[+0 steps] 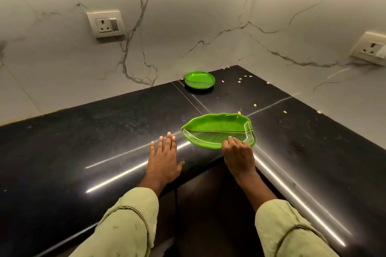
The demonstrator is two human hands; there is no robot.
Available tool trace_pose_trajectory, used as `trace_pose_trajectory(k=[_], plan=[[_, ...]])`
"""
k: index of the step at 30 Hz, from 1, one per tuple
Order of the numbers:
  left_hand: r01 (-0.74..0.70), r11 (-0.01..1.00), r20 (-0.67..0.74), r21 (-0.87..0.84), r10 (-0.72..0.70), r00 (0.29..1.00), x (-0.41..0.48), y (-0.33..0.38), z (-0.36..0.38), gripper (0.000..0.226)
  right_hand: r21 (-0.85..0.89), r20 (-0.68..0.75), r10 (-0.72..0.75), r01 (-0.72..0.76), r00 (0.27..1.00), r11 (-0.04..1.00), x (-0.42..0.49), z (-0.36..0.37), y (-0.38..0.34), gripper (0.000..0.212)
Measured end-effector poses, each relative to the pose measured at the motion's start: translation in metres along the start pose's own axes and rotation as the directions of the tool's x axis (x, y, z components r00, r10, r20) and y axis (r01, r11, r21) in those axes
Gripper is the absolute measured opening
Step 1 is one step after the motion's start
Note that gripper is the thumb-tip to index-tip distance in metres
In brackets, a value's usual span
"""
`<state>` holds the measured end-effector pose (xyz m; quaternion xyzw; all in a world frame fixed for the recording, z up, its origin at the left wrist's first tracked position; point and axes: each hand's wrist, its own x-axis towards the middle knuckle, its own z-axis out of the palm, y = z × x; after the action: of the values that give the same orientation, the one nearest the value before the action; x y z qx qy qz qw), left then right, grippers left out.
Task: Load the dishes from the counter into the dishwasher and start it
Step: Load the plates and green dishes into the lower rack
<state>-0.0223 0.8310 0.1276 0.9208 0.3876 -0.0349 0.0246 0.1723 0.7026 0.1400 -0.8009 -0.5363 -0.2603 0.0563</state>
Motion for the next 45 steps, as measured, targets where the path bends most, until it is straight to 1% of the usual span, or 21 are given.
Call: trace_pose_trajectory(k=[3,7,11,13,16,18,21,23,25,27,28,30,33,35,37,39,40,42,43,44,45], plan=[[-0.013,0.999,-0.021,0.034,0.014,1.0,-0.035,0.009,0.001,0.089,0.01,0.033,0.046,-0.046,0.998,0.999,-0.031,-0.023,-0.001,0.024],[-0.032,0.997,-0.007,0.074,0.032,0.999,-0.075,0.014,0.0,0.087,-0.042,0.062,0.056,-0.054,0.997,0.998,-0.069,-0.047,-0.009,0.027],[-0.063,0.994,0.015,0.093,0.062,0.998,-0.117,0.007,-0.006,0.086,-0.094,0.069,0.094,-0.087,0.993,0.992,-0.1,-0.078,-0.024,0.011],[-0.078,0.993,0.014,0.093,0.077,0.997,-0.137,0.002,-0.007,0.086,-0.128,0.045,0.095,-0.088,0.994,0.988,-0.118,-0.09,-0.031,0.01],[-0.104,0.991,0.002,0.088,0.104,0.995,-0.166,-0.005,-0.009,0.086,-0.141,0.023,0.113,-0.109,0.993,0.984,-0.144,-0.107,-0.046,0.032],[-0.136,0.985,0.009,0.103,0.136,0.991,-0.188,-0.009,-0.01,0.086,-0.138,0.004,0.128,-0.126,0.992,0.982,-0.166,-0.122,-0.06,0.038],[-0.181,0.979,0.025,0.095,0.179,0.983,-0.226,-0.013,-0.002,0.086,-0.14,0.0,0.166,-0.164,0.986,0.977,-0.205,-0.142,-0.083,0.023],[-0.208,0.974,0.047,0.094,0.205,0.978,-0.247,-0.017,0.005,0.086,-0.121,0.047,0.204,-0.197,0.978,0.973,-0.233,-0.151,-0.1,0.02],[-0.239,0.969,0.057,0.067,0.235,0.97,-0.267,-0.015,0.014,0.085,-0.121,0.066,0.237,-0.228,0.969,0.966,-0.266,-0.16,-0.118,0.011],[-0.293,0.955,0.127,0.036,0.287,0.949,-0.294,-0.003,0.018,0.085,-0.153,0.128,0.272,-0.252,0.954,0.956,-0.305,-0.172,-0.132,0.008],[-0.325,0.946,0.119,0.019,0.32,0.94,-0.305,0.006,0.025,0.085,-0.169,0.172,0.294,-0.266,0.94,0.949,-0.327,-0.178,-0.133,0.007],[-0.361,0.932,0.108,0.026,0.357,0.928,-0.321,0.021,0.031,0.084,-0.209,0.147,0.309,-0.276,0.94,0.938,-0.352,-0.187,-0.132,0.008],[-0.444,0.896,0.156,0.025,0.436,0.887,-0.351,0.048,0.04,0.084,-0.229,0.162,0.363,-0.323,0.917,0.918,-0.4,-0.203,-0.127,0.014],[-0.466,0.884,0.163,0.026,0.457,0.875,-0.365,0.062,0.049,0.084,-0.245,0.198,0.401,-0.351,0.895,0.904,-0.43,-0.214,-0.121,0.01],[-0.5,0.865,0.183,0.04,0.485,0.855,-0.377,0.078,0.053,0.083,-0.24,0.263,0.46,-0.405,0.848,0.882,-0.454,-0.224,-0.113,0.023],[-0.536,0.842,0.207,0.058,0.515,0.832,-0.391,0.095,0.06,0.083,-0.23,0.303,0.536,-0.486,0.788,0.843,-0.484,-0.233,-0.106,0.027],[-0.547,0.835,0.211,0.062,0.525,0.824,-0.397,0.103,0.062,0.083,-0.229,0.312,0.547,-0.497,0.777,0.837,-0.497,-0.236,-0.104,0.025],[-0.575,0.815,0.211,0.07,0.552,0.807,-0.411,0.129,0.065,0.082,-0.229,0.269,0.563,-0.516,0.782,0.826,-0.525,-0.248,-0.091,0.011],[-0.588,0.806,0.215,0.069,0.563,0.798,-0.42,0.144,0.067,0.082,-0.224,0.247,0.57,-0.526,0.784,0.821,-0.541,-0.253,-0.083,0.011],[-0.597,0.8,0.225,0.066,0.571,0.79,-0.428,0.157,0.071,0.082,-0.222,0.235,0.571,-0.528,0.787,0.819,-0.556,-0.256,-0.078,0.019],[-0.603,0.795,0.237,0.061,0.576,0.783,-0.438,0.169,0.074,0.082,-0.226,0.248,0.587,-0.543,0.771,0.809,-0.569,-0.26,-0.074,0.023]])
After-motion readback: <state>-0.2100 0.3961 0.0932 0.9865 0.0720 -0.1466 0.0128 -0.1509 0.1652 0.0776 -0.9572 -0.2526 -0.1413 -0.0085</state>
